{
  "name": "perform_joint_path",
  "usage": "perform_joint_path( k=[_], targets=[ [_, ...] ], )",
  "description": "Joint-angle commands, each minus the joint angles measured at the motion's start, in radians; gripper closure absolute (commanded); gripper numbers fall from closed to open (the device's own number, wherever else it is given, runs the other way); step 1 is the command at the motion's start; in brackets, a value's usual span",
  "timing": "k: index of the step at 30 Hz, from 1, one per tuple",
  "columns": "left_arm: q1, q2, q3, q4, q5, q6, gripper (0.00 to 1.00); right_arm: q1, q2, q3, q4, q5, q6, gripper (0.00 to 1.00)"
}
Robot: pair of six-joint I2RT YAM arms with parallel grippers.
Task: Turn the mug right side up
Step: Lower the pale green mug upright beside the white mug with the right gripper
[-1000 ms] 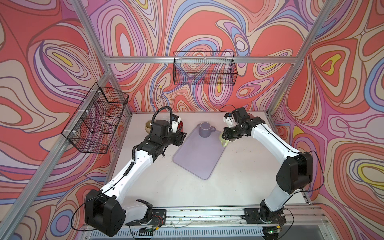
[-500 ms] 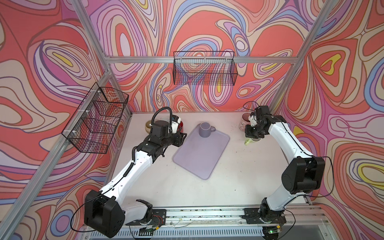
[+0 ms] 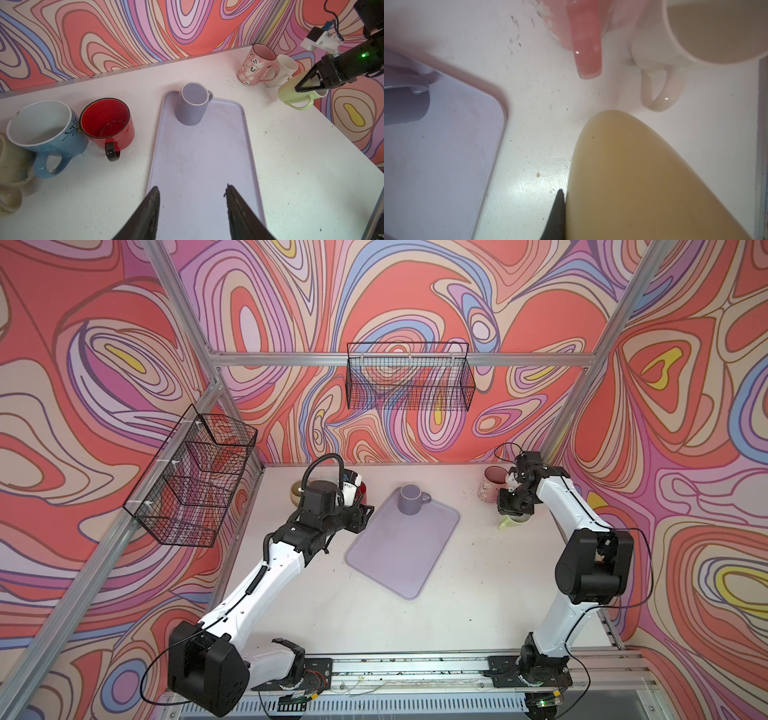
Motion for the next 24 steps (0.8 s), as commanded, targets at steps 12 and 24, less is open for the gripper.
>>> perform_joint_path(
  k=[12, 24],
  targets=[
    [0.006, -0.027, -0.014, 0.007, 0.007, 0.011, 0.46, -0.010, 0.095, 0.046, 0.040, 0.015, -0.011, 1.00],
    [0.006, -0.026, -0.014, 0.005, 0.012, 0.012, 0.46, -0.010, 0.139, 0.070, 0.035, 0.028, -0.027, 1.00]
  ],
)
